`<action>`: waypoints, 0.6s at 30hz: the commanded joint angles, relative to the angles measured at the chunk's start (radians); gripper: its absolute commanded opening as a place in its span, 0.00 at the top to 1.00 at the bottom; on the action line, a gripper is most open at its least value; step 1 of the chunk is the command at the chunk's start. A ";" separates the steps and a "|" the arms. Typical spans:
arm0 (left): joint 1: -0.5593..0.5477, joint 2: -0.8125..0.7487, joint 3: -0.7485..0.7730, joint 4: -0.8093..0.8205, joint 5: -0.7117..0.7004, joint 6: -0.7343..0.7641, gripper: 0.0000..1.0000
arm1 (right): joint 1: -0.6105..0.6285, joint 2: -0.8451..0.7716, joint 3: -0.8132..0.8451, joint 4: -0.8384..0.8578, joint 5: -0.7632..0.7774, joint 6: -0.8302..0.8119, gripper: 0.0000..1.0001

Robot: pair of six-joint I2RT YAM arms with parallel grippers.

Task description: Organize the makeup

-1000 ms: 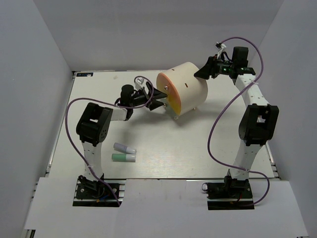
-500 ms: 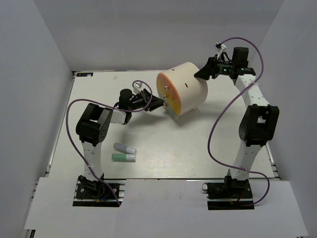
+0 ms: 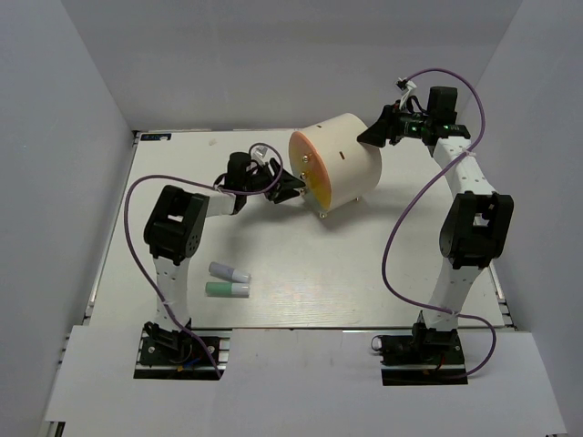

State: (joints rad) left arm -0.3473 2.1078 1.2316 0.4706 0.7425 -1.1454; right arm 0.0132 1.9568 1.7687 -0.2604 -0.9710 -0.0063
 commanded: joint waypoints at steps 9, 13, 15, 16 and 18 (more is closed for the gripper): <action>-0.012 0.047 0.048 -0.093 -0.026 0.049 0.38 | 0.001 -0.021 -0.031 -0.020 0.023 -0.021 0.32; -0.012 0.066 0.065 -0.078 -0.028 0.036 0.37 | 0.001 -0.021 -0.029 -0.019 0.022 -0.020 0.32; -0.012 0.080 0.077 -0.072 -0.031 0.029 0.37 | -0.004 -0.022 -0.031 -0.017 0.022 -0.020 0.32; -0.012 0.084 0.078 -0.060 -0.028 0.026 0.38 | -0.001 -0.022 -0.029 -0.020 0.022 -0.020 0.32; -0.012 0.101 0.088 -0.047 -0.029 0.010 0.38 | -0.001 -0.024 -0.031 -0.020 0.020 -0.020 0.32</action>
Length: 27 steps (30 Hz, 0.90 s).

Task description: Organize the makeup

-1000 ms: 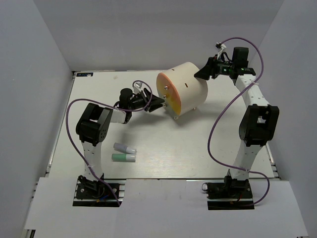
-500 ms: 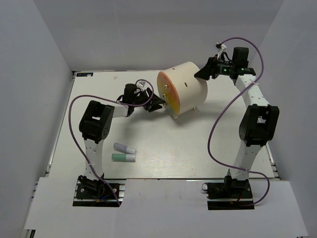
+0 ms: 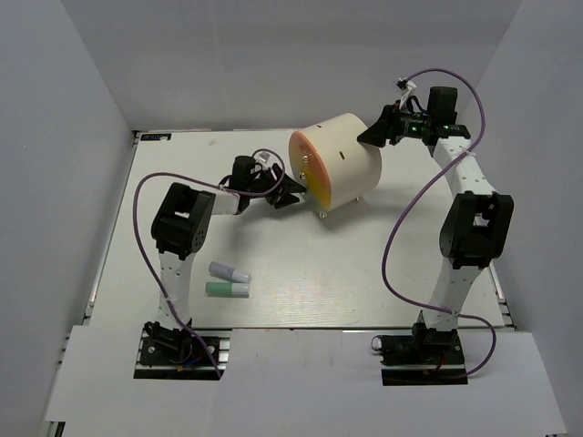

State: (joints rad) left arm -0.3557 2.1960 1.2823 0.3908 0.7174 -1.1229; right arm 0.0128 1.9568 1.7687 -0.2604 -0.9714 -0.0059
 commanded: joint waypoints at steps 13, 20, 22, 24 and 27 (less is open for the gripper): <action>-0.012 0.048 0.045 0.082 0.004 -0.054 0.74 | -0.004 -0.029 -0.040 -0.020 0.022 -0.023 0.32; 0.009 -0.024 -0.067 0.125 0.011 -0.055 0.77 | -0.002 -0.030 -0.044 -0.019 0.033 -0.026 0.32; 0.018 -0.044 -0.093 0.128 0.010 -0.048 0.77 | -0.002 -0.032 -0.048 -0.022 0.043 -0.029 0.32; 0.027 -0.068 -0.124 0.125 0.011 -0.041 0.77 | -0.002 -0.030 -0.051 -0.022 0.053 -0.029 0.32; 0.037 -0.090 -0.159 0.135 0.011 -0.040 0.77 | -0.001 -0.030 -0.052 -0.023 0.062 -0.031 0.32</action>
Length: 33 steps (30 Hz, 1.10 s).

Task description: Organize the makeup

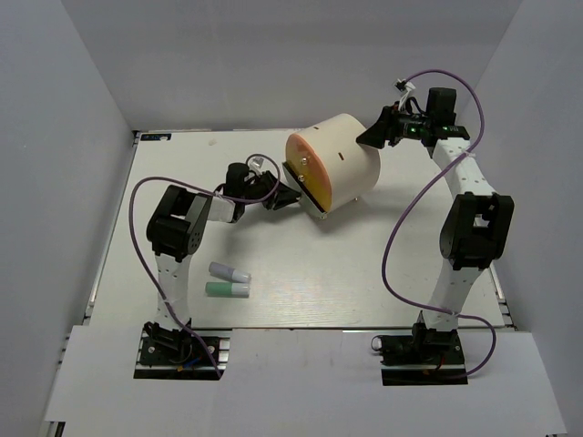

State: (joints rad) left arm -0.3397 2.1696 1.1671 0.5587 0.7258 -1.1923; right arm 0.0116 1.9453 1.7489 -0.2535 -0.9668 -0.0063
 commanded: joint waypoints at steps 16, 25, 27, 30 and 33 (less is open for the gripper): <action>0.061 -0.152 -0.122 -0.131 0.029 0.088 0.79 | -0.001 -0.017 -0.026 -0.047 0.117 -0.037 0.33; 0.070 -0.209 -0.089 -0.206 0.004 0.108 0.21 | -0.001 -0.039 0.015 -0.058 0.109 -0.067 0.26; 0.080 -0.223 -0.066 -0.252 -0.002 0.129 0.13 | 0.001 -0.045 0.026 -0.067 0.108 -0.078 0.22; 0.090 -0.260 -0.063 -0.292 -0.019 0.149 0.09 | 0.002 -0.063 0.031 -0.073 0.118 -0.089 0.14; 0.110 -0.313 -0.087 -0.313 -0.028 0.158 0.09 | 0.002 -0.092 0.018 -0.073 0.137 -0.098 0.11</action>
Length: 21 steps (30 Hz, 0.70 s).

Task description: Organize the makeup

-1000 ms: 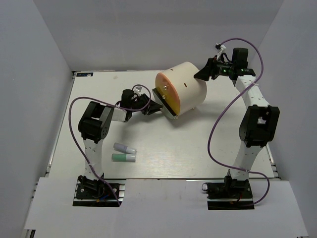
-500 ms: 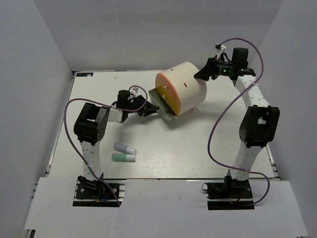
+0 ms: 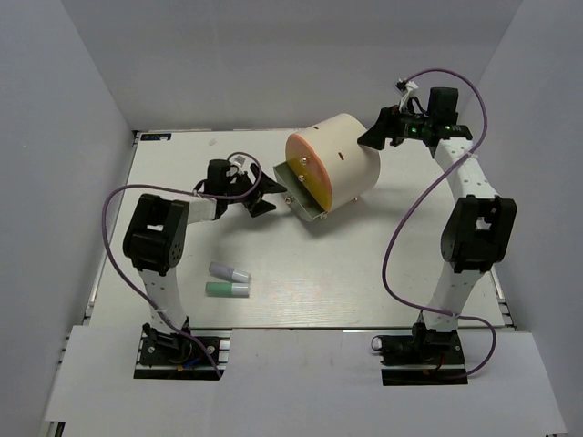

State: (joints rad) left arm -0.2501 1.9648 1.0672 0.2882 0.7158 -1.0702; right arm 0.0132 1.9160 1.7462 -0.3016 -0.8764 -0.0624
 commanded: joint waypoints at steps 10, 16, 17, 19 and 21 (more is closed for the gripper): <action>0.110 -0.394 -0.064 -0.282 -0.108 0.206 0.16 | -0.070 -0.256 -0.112 0.091 0.108 -0.141 0.15; 0.140 -0.672 -0.082 -0.599 -0.310 0.311 0.63 | -0.015 -0.471 -0.274 0.129 -0.266 -0.379 0.70; 0.140 -0.707 -0.091 -0.650 -0.341 0.308 0.82 | 0.064 -0.463 -0.257 -0.005 -0.282 -0.428 0.78; 0.140 -0.814 -0.113 -0.704 -0.406 0.297 0.95 | 0.164 -0.451 -0.241 -0.138 -0.263 -0.612 0.90; 0.140 -0.884 -0.121 -0.783 -0.524 0.265 1.00 | 0.311 -0.431 -0.255 -0.226 -0.205 -0.689 0.90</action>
State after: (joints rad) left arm -0.1173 1.1805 0.9661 -0.3214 0.3695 -0.8078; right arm 0.1722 1.4467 1.4948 -0.3229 -1.0454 -0.5274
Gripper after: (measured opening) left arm 0.027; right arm 0.105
